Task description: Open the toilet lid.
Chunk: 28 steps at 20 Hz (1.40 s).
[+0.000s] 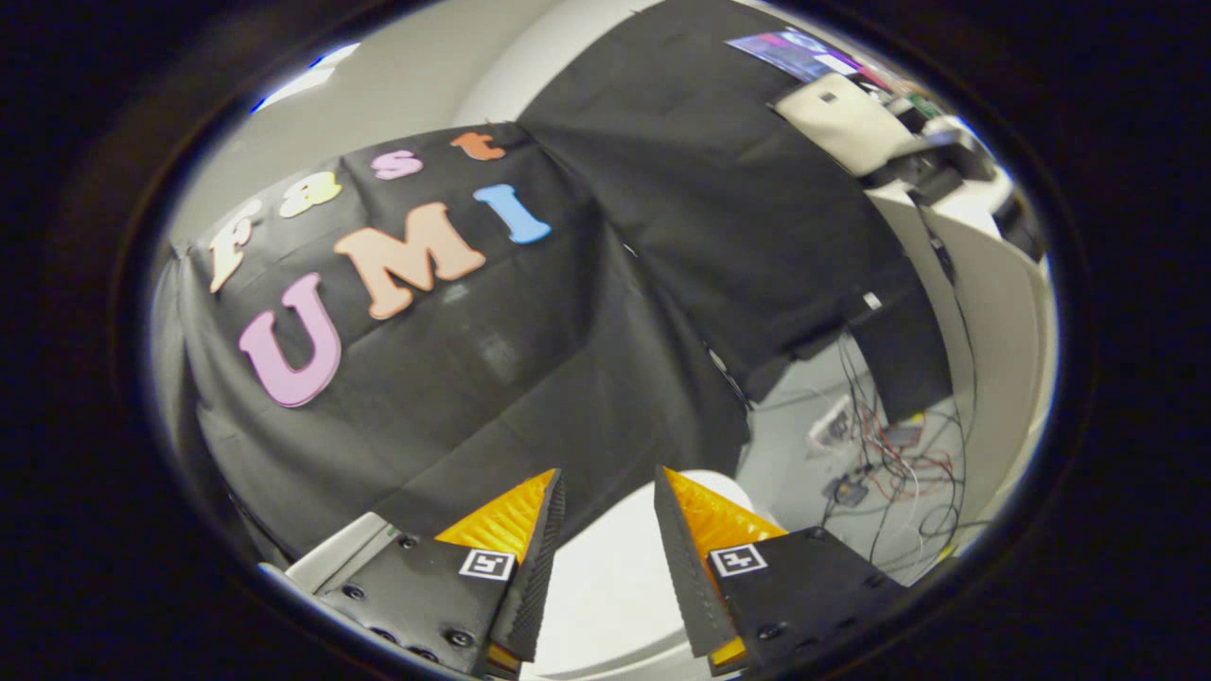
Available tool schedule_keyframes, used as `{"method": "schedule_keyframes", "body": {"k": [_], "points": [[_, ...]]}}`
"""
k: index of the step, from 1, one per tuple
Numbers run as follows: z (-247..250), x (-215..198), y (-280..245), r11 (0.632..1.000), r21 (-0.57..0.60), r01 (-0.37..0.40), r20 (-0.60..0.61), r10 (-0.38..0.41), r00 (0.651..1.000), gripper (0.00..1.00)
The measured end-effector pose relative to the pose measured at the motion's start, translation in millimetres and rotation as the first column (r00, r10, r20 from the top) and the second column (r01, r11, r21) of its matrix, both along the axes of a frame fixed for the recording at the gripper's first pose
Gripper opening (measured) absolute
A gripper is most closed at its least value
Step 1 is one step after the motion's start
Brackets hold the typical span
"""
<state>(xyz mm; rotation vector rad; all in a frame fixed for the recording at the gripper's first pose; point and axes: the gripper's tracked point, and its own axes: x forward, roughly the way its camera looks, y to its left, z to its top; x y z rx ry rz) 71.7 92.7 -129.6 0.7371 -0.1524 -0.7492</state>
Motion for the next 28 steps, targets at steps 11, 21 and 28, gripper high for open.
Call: {"method": "schedule_keyframes", "body": {"k": [11, 21, 28], "points": [[-156.1, -28.3, 23.7, 0.901, 0.418, 0.119, -0.125, -0.072, 0.989, 0.61], [-179.7, 0.5, 22.3, 0.841, 0.540, -0.014, -0.019, 0.028, 0.999, 0.61], [-190.0, -3.9, 19.0, 0.853, 0.523, -0.001, -0.095, 0.059, 0.994, 0.18]]}}
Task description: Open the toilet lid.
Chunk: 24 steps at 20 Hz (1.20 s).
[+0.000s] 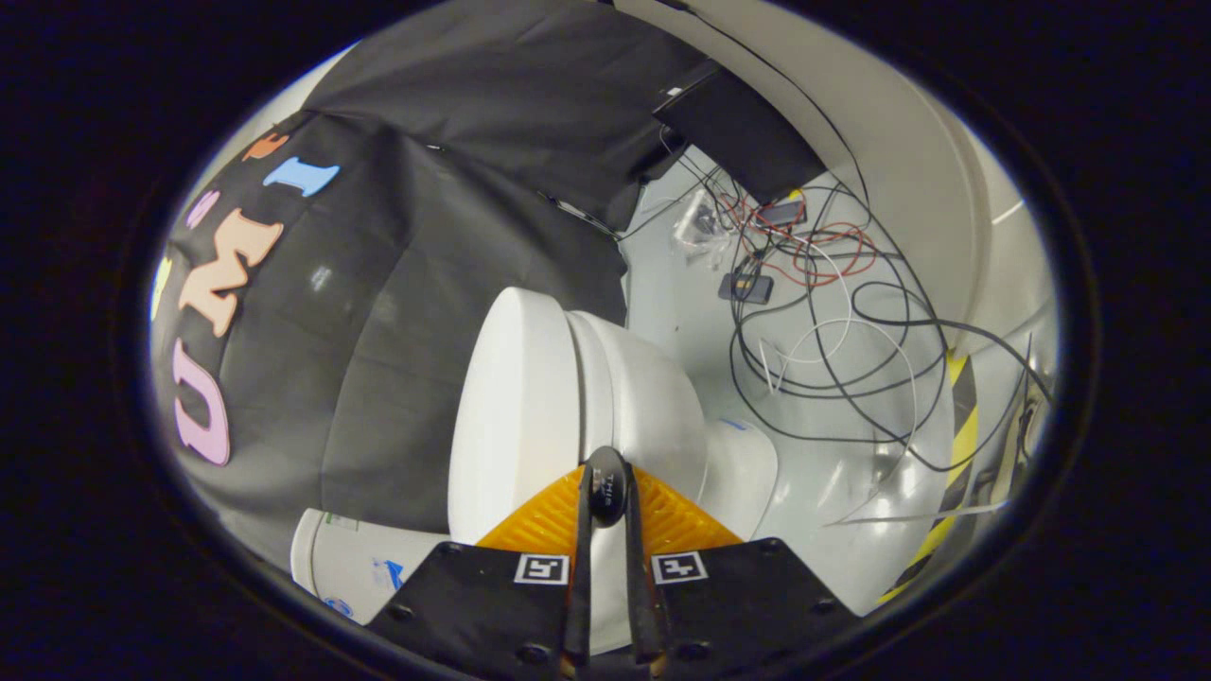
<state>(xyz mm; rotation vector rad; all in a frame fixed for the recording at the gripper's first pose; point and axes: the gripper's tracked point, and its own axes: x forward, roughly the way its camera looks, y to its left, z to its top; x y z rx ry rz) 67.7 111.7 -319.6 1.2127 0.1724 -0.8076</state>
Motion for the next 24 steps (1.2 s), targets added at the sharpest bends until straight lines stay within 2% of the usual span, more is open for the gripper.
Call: {"method": "schedule_keyframes", "body": {"k": [3, 7, 11, 15, 20, 22, 24], "points": [[1.7, -0.7, 0.2, 1.000, -0.005, -0.006, 0.018, 0.006, 1.000, 0.13], [22.0, 0.4, 0.0, 0.999, -0.033, -0.003, 0.040, 0.004, 0.999, 0.13], [69.9, 6.1, 4.9, 0.990, -0.140, -0.022, 0.045, 0.028, 0.999, 0.13], [119.9, 14.3, 19.7, 0.955, -0.283, -0.087, 0.022, 0.097, 0.995, 0.13], [174.4, 31.2, 47.2, 0.872, -0.454, -0.186, -0.023, 0.197, 0.980, 0.13], [194.4, 36.8, 64.4, 0.820, -0.516, -0.249, -0.082, 0.242, 0.967, 0.13], [206.0, 41.3, 77.2, 0.750, -0.575, -0.327, -0.151, 0.296, 0.943, 0.13]]}}
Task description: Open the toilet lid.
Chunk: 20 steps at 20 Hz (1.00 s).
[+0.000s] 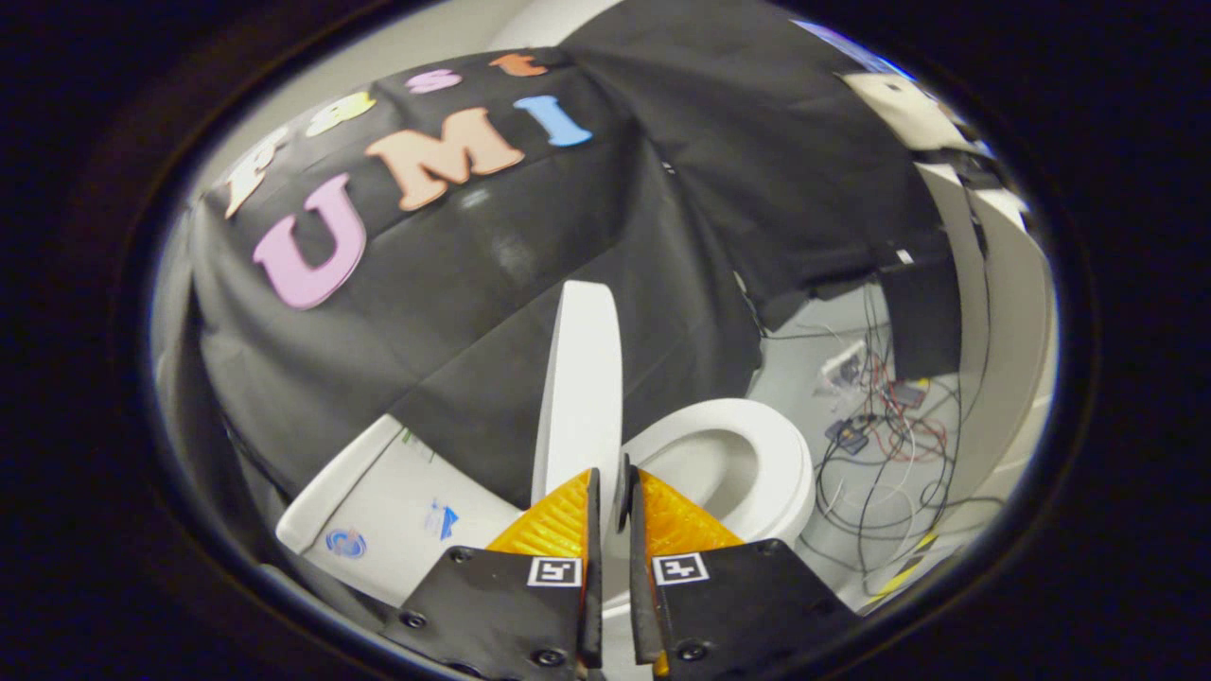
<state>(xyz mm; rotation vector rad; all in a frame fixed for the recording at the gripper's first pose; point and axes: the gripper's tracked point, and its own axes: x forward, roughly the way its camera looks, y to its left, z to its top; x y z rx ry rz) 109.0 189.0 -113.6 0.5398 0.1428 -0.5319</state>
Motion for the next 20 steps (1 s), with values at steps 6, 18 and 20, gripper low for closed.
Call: {"method": "schedule_keyframes", "body": {"k": [6, 18, 20], "points": [[40.1, 24.7, 40.5, 0.980, -0.142, -0.137, 0.031, 0.143, 0.989, 0.13], [79.3, 82.3, 147.7, 0.882, -0.275, -0.382, -0.015, 0.393, 0.919, 0.20], [79.2, 88.0, 162.9, 0.878, -0.266, -0.397, -0.002, 0.411, 0.912, 0.20]]}}
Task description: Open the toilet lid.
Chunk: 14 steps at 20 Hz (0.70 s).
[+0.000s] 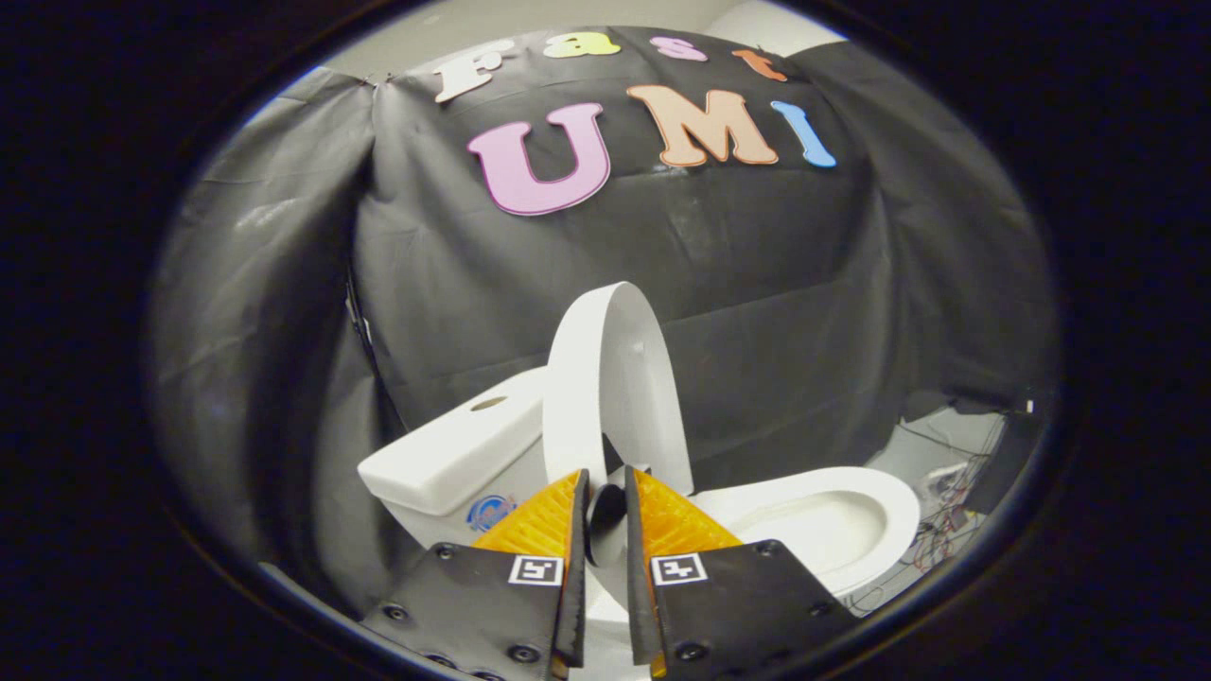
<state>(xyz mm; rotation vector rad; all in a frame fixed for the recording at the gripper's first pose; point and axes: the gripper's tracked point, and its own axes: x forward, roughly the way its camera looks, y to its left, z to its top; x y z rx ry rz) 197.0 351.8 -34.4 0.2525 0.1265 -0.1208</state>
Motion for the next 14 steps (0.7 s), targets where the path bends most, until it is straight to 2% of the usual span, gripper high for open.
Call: {"method": "schedule_keyframes", "body": {"k": [7, 14], "points": [[-4.6, 18.3, 48.0, 0.993, -0.048, -0.112, -0.032, 0.111, 0.993, 0.20], [-2.9, 18.2, 46.1, 0.990, -0.077, -0.116, -0.027, 0.114, 0.993, 0.20]]}}
